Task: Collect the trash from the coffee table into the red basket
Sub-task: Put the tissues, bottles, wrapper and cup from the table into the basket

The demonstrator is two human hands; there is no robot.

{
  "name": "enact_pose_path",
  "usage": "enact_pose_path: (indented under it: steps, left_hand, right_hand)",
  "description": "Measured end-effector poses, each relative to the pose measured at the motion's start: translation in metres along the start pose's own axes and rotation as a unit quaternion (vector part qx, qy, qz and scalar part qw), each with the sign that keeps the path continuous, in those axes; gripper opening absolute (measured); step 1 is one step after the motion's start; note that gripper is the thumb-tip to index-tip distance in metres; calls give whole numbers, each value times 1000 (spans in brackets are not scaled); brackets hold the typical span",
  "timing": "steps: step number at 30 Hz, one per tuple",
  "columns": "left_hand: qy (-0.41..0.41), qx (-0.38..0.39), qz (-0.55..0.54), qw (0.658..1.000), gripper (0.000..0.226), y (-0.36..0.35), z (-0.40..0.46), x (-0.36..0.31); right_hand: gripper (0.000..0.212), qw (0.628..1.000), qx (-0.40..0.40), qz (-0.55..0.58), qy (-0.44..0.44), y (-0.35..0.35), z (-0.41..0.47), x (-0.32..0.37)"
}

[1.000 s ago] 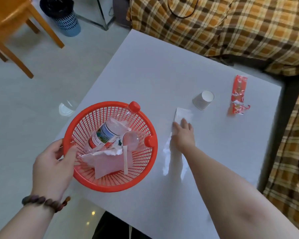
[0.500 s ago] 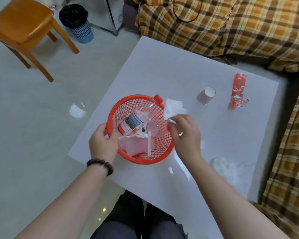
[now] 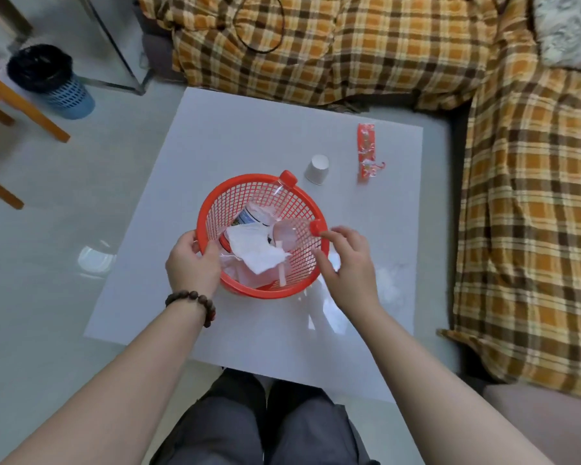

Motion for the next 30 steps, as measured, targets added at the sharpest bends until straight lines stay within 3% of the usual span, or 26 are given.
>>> enact_pose_path:
  steps: [2, 6, 13, 16, 22, 30]
  left_hand:
    - [-6, 4, 12, 1000, 21, -10, -4, -1]
    - [-26, 12, 36, 999, 22, -27, -11, 0]
    - [-46, 2, 62, 997, 24, -37, -12, 8]
    - [-52, 10, 68, 996, 16, -38, -10, 9]
    - [-51, 10, 64, 997, 15, -37, -9, 9]
    - [-56, 17, 39, 998, 22, -27, -22, -9]
  right_hand:
    - [31, 995, 3, -24, -97, 10, -15, -57]
    - [50, 960, 87, -99, -245, 4, -48, -159]
    - [74, 926, 186, -177, -277, -34, -50, -235]
    - [65, 907, 225, -181, -305, -55, -53, -249]
    - [22, 928, 144, -66, -339, -58, -50, -250]
    - [23, 969, -88, 95, -211, 35, -4, -125]
Point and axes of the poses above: each hand's wrist, its own z-axis towards the middle knuckle, its own y-axis out of the back of the hand, x = y × z, the point moved 8 cm from there along z, towards the middle knuckle, and after that the axes turned 3 degrees about z, right-handed, at the moved point
